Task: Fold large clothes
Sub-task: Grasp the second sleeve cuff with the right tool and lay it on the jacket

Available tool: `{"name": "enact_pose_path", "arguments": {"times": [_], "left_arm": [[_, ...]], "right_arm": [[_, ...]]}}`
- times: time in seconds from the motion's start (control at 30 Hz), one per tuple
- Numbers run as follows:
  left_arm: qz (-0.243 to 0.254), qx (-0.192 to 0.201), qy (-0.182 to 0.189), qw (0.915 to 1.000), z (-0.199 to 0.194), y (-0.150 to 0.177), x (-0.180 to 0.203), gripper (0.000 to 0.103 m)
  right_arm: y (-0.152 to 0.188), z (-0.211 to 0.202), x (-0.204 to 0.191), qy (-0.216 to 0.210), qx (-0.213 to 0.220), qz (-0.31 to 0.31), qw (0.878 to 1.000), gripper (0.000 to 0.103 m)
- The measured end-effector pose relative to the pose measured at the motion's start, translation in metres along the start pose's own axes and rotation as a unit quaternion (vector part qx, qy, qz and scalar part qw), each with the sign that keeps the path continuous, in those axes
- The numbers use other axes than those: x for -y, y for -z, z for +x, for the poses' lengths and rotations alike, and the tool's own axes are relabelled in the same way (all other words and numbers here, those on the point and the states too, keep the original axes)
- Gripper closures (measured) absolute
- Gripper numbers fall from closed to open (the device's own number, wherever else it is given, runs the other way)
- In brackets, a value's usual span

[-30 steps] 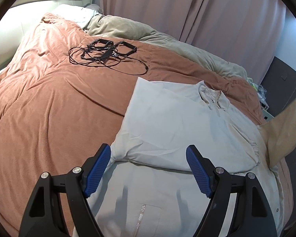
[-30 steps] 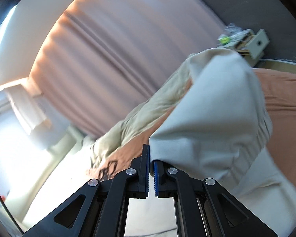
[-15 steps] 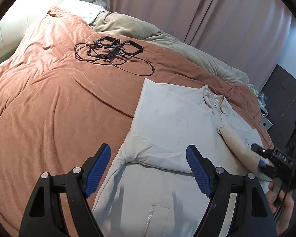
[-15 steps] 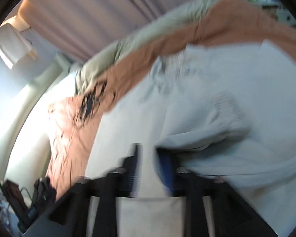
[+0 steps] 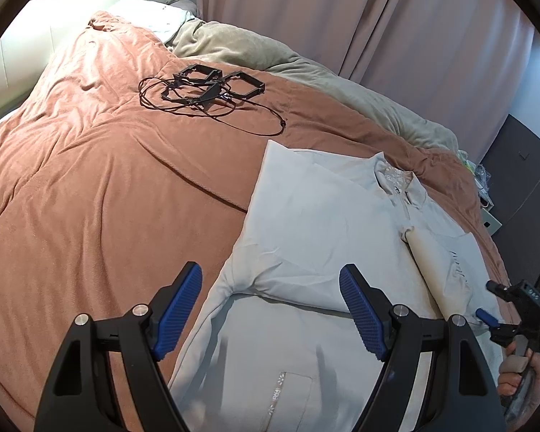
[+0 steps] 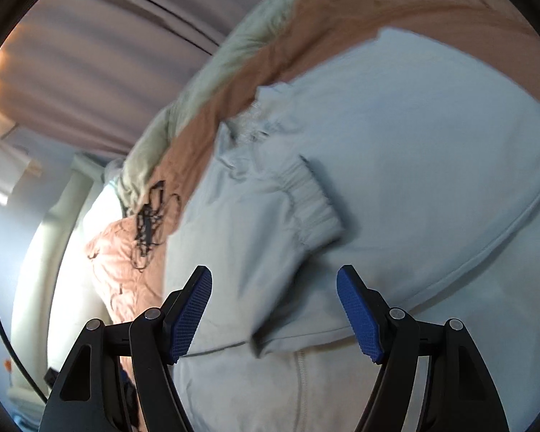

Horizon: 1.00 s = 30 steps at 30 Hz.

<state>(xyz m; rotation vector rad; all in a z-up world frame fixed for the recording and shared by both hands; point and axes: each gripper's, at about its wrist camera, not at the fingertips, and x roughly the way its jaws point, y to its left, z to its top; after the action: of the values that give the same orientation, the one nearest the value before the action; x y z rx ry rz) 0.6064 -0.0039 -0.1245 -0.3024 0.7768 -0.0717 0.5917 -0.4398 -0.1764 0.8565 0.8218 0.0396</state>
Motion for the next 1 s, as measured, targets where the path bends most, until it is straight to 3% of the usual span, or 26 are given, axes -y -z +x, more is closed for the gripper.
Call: {"name": "enact_pose_path", "arguments": {"times": [0.17,0.2,0.23,0.27,0.3,0.43,0.57,0.63,0.7,0.73,0.77,0.87,1.0], "left_arm": [[-0.005,-0.001,0.003,1.0,0.0,-0.001,-0.002,0.023],[-0.005,-0.001,0.002,1.0,-0.001,-0.001,-0.003,0.024],[-0.004,0.0,0.0,1.0,-0.001,-0.001,-0.003,0.023],[-0.004,0.001,-0.001,1.0,-0.002,-0.001,-0.004,0.023],[-0.007,0.002,-0.002,1.0,-0.002,-0.002,-0.005,0.024],[-0.021,0.001,0.001,0.9998,-0.002,-0.003,-0.011,0.024],[-0.024,-0.001,-0.004,0.9997,-0.002,-0.003,-0.013,0.024],[-0.028,0.0,-0.004,0.9996,-0.002,-0.003,-0.014,0.024],[-0.031,0.0,-0.004,0.9995,-0.002,-0.004,-0.016,0.024],[-0.032,0.0,-0.005,0.9995,-0.002,-0.003,-0.017,0.024],[-0.031,-0.001,-0.005,0.9995,-0.002,-0.003,-0.017,0.024],[-0.032,-0.002,-0.001,0.9995,0.0,-0.003,-0.014,0.024],[-0.025,-0.008,0.019,0.9995,0.004,-0.003,-0.001,0.024]], "right_arm": [[-0.012,0.032,0.008,0.006,-0.008,0.007,1.0,0.035],[-0.013,0.033,0.008,0.008,-0.007,0.002,1.0,0.04],[-0.015,0.037,0.004,0.007,-0.006,-0.006,1.0,0.053],[-0.016,0.038,0.002,0.004,-0.005,-0.014,1.0,0.073],[-0.016,0.039,-0.003,-0.002,-0.004,-0.023,1.0,0.082],[-0.009,0.035,-0.038,-0.03,0.022,-0.083,0.996,0.089],[0.014,0.042,-0.086,-0.069,0.004,-0.15,0.986,0.089],[0.034,0.056,-0.112,-0.077,-0.027,-0.185,0.979,0.085],[0.052,0.07,-0.13,-0.072,-0.064,-0.209,0.973,0.069],[0.06,0.076,-0.136,-0.077,-0.082,-0.217,0.97,0.052],[0.068,0.079,-0.141,-0.083,-0.095,-0.222,0.967,0.044],[0.073,0.07,-0.142,-0.076,-0.093,-0.227,0.966,0.043],[0.058,0.041,-0.106,-0.045,-0.073,-0.168,0.982,0.043]]}}
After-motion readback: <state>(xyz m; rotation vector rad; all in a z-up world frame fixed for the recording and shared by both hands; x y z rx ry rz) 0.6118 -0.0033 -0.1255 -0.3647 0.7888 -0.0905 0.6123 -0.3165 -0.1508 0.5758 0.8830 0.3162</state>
